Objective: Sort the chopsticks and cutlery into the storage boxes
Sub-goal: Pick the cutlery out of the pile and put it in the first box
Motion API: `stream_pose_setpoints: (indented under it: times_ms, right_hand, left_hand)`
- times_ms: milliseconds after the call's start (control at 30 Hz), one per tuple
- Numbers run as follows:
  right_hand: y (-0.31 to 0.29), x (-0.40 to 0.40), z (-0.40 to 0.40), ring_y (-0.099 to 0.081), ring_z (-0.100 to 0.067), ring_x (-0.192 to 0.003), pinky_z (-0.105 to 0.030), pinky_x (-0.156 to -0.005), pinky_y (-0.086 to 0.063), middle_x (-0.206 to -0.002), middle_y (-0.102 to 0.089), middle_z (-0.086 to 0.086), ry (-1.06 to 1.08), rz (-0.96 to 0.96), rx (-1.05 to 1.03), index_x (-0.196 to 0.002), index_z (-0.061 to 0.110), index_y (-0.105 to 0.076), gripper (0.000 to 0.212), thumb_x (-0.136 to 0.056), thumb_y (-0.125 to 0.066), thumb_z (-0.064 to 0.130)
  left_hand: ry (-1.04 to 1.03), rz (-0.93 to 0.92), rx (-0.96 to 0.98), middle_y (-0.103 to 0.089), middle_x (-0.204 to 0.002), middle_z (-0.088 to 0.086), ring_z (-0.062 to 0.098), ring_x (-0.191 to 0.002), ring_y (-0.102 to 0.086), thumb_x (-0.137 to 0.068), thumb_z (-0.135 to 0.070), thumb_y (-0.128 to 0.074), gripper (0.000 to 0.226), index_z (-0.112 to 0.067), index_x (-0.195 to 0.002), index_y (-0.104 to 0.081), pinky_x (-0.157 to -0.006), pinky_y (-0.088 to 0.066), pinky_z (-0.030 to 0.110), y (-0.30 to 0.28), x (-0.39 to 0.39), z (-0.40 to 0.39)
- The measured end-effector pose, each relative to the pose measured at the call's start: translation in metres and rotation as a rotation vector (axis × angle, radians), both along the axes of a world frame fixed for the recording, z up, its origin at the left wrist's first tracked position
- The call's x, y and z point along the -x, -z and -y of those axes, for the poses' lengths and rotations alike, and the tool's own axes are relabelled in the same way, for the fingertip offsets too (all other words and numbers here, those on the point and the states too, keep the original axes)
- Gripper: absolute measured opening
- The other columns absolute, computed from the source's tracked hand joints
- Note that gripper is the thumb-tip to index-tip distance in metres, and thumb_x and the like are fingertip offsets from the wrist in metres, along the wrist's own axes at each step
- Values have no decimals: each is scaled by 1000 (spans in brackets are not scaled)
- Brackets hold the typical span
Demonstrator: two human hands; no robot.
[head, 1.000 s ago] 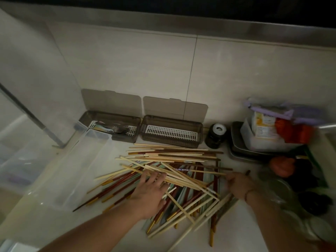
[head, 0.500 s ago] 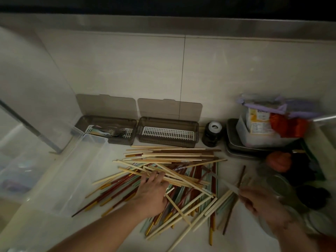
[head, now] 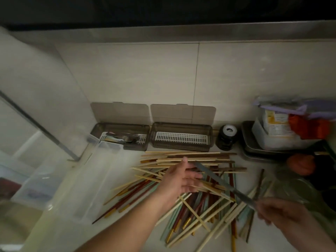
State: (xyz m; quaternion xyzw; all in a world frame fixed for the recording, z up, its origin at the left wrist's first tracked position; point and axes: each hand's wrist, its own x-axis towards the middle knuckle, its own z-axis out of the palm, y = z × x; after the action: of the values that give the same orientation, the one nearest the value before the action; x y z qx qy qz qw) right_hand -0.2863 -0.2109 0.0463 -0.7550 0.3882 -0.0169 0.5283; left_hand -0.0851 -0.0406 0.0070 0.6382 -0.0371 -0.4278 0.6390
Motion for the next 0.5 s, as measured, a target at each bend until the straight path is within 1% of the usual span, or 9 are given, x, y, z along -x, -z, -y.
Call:
stream_pose_setpoints:
  times_ms: [33, 67, 167, 200, 267, 333, 400, 433, 500]
  right_hand:
    - [-1, -9, -8, -59, -3, -49, -7, -51, -41, -57, -68, -4, -22, 4, -40, -55, 24, -73, 30, -80, -73, 7]
    - [-1, -19, -17, -62, -3, -53, -8, -54, -42, -58, -69, -4, -42, 7, -76, -56, 21, -74, 26, -80, -73, 9]
    - [-6, -51, -40, -65, -5, -60, -5, -55, -42, -60, -69, -1, -126, 3, -125, -63, 10, -73, 18, -82, -70, 8]
    - [-6, -64, -46, -66, -6, -65, -4, -57, -43, -64, -70, 2, -185, 4, -91, -67, 13, -74, 18, -84, -69, 11]
    - [-6, -92, -57, -65, 3, -77, -4, -66, -45, -78, -72, 16, -327, -6, 58, -80, 29, -75, 16, -89, -63, 24]
    - [-4, -124, -67, -61, 10, -83, -10, -74, -47, -85, -69, 27, -462, 22, 223, -88, 40, -72, 17, -92, -56, 34]
    - [-3, -159, -81, -61, 8, -81, -17, -73, -49, -83, -69, 23, -591, 43, 366, -85, 42, -68, 16, -92, -54, 39]
    - [-4, -178, -88, -60, 7, -79, -17, -71, -48, -81, -68, 21, -645, 50, 438, -83, 43, -67, 15, -92, -56, 38]
    - [-6, -215, -100, -57, 7, -79, -10, -67, -42, -81, -66, 19, -706, 51, 516, -83, 40, -67, 14, -91, -60, 32]
  left_hand:
    - [-30, -37, 44, -74, -92, 15, 29, -80, -70, -98, -38, -48, 40, -4, -116, -57, -64, -55, 31, -7, -4, -4]
    - [-63, -17, 71, -73, -85, 16, 28, -75, -70, -99, -29, -50, 29, -2, -107, -59, -59, -54, 28, -11, -9, -10]
    - [-189, 46, 114, -70, -75, 14, 23, -67, -69, -97, -12, -54, 13, -2, -98, -62, -57, -54, 26, -13, -27, -36]
    - [-216, 75, 110, -70, -74, 13, 24, -67, -70, -97, -11, -54, 12, -2, -96, -62, -59, -55, 26, -13, -35, -45]
    - [-241, 149, 90, -71, -75, 13, 25, -70, -71, -97, -11, -54, 12, -3, -95, -62, -61, -56, 27, -12, -51, -63]
    - [-263, 221, 87, -71, -77, 15, 26, -72, -71, -97, -11, -54, 11, -3, -95, -62, -62, -55, 27, -9, -65, -79]
    - [-328, 263, 122, -71, -78, 18, 25, -69, -71, -97, -10, -54, 12, -1, -96, -62, -60, -55, 26, -10, -76, -92]
    - [-383, 274, 153, -71, -77, 18, 24, -68, -71, -96, -10, -55, 11, -1, -96, -62, -60, -55, 26, -10, -82, -97]
    - [-519, 277, 202, -71, -73, 15, 24, -68, -72, -96, -10, -55, 10, -4, -98, -63, -61, -56, 27, -12, -96, -109]
